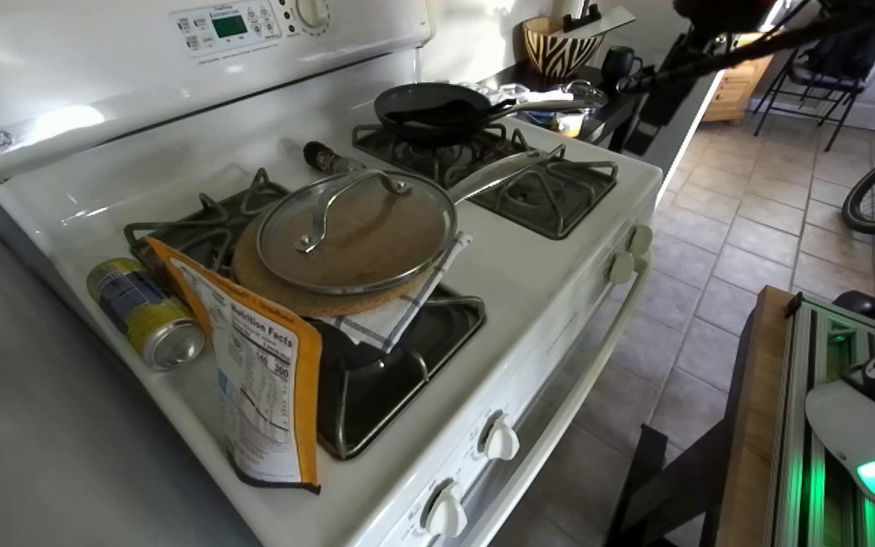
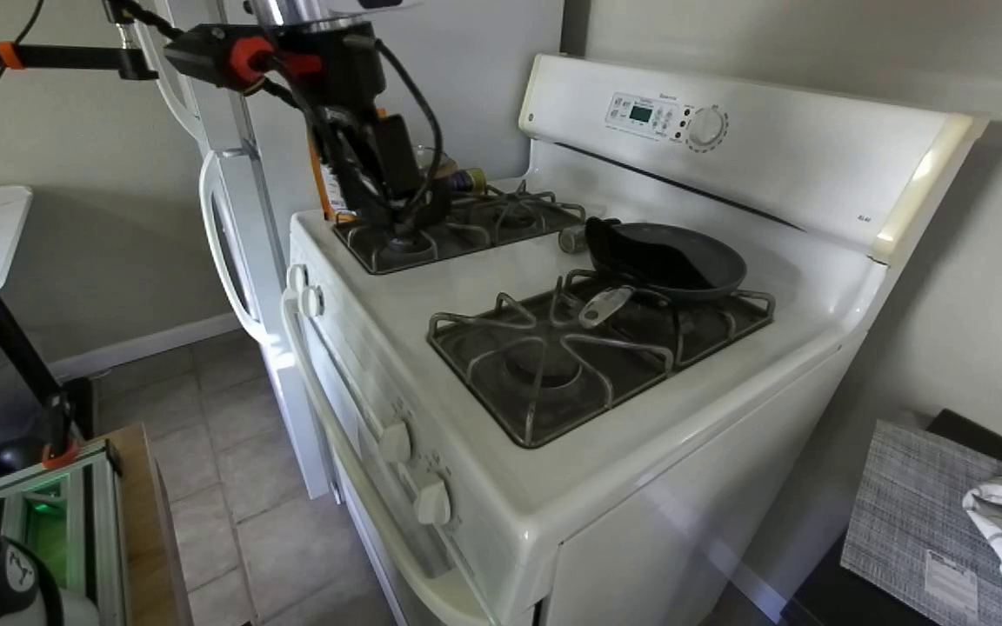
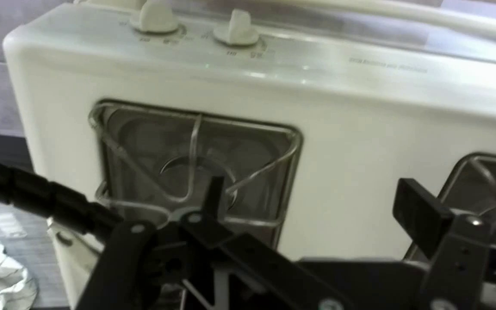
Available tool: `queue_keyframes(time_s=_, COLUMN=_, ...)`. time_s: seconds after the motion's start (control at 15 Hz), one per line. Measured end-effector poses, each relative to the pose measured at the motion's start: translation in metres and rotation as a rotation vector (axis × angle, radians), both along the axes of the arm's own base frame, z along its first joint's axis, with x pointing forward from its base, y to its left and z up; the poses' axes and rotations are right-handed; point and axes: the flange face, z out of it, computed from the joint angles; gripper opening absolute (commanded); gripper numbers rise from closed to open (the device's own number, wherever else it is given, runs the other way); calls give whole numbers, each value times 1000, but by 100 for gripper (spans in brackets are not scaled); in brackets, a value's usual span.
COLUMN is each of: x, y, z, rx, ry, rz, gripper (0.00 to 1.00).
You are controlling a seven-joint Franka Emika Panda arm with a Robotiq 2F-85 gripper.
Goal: Move the black potholder from the black pan to the top left stove plate
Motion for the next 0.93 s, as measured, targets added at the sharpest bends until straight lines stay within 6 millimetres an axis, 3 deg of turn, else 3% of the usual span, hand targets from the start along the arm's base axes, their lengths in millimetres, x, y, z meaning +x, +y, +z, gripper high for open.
queue_keyframes(time_s=0.2, x=18, y=-36, z=33, rx=-128, ry=-77, rz=22, gripper=100)
queue_keyframes(time_s=0.47, x=36, y=-69, z=69, rx=-273, ry=-52, rz=183, gripper=100)
queue_keyframes(time_s=0.93, x=38, y=-70, z=71, rx=-272, ry=-55, rz=190, gripper=100)
